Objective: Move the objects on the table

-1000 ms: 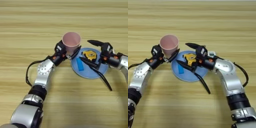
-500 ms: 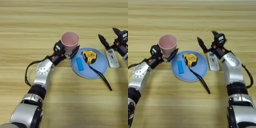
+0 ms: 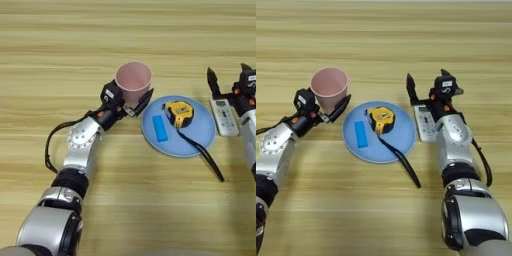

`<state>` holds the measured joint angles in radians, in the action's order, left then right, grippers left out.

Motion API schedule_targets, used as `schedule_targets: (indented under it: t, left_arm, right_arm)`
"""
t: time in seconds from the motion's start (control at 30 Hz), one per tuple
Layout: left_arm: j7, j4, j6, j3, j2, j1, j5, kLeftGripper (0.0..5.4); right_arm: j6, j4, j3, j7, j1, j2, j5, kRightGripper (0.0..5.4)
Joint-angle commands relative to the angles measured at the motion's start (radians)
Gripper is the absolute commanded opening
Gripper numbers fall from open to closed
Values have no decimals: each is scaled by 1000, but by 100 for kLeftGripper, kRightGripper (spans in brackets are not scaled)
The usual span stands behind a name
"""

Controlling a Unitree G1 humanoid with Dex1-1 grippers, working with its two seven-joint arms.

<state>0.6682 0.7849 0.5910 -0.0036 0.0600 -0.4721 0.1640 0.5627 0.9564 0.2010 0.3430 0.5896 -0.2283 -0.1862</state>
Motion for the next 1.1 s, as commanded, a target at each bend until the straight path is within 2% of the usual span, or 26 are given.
schedule_targets:
  t: [0.03,0.13,0.23,0.4,0.5,0.77,0.9,1.1]
  left_arm:
    - [60,-64,-60,8,19,29,50,422]
    - [120,-165,-121,-13,32,67,85,422]
    - [200,-275,-213,-43,50,108,129,422]
    - [273,-342,-267,-69,89,121,134,422]
    - [363,-402,-322,-87,113,133,176,422]
    - [639,-540,-423,-232,207,201,203,422]
    - [734,-573,-484,-272,241,219,226,422]
    - [765,-504,-481,-295,250,219,186,422]
  right_arm:
    - [33,26,-1,-33,34,14,21,540]
    - [39,34,0,-48,39,22,25,540]
    - [40,40,0,-55,45,26,28,540]
    - [43,43,-2,-62,48,31,32,540]
    - [43,41,-1,-63,47,35,32,540]
    - [40,37,-3,-66,47,37,35,540]
    - [39,35,-3,-67,47,39,38,540]
    - [39,33,-5,-72,48,43,42,540]
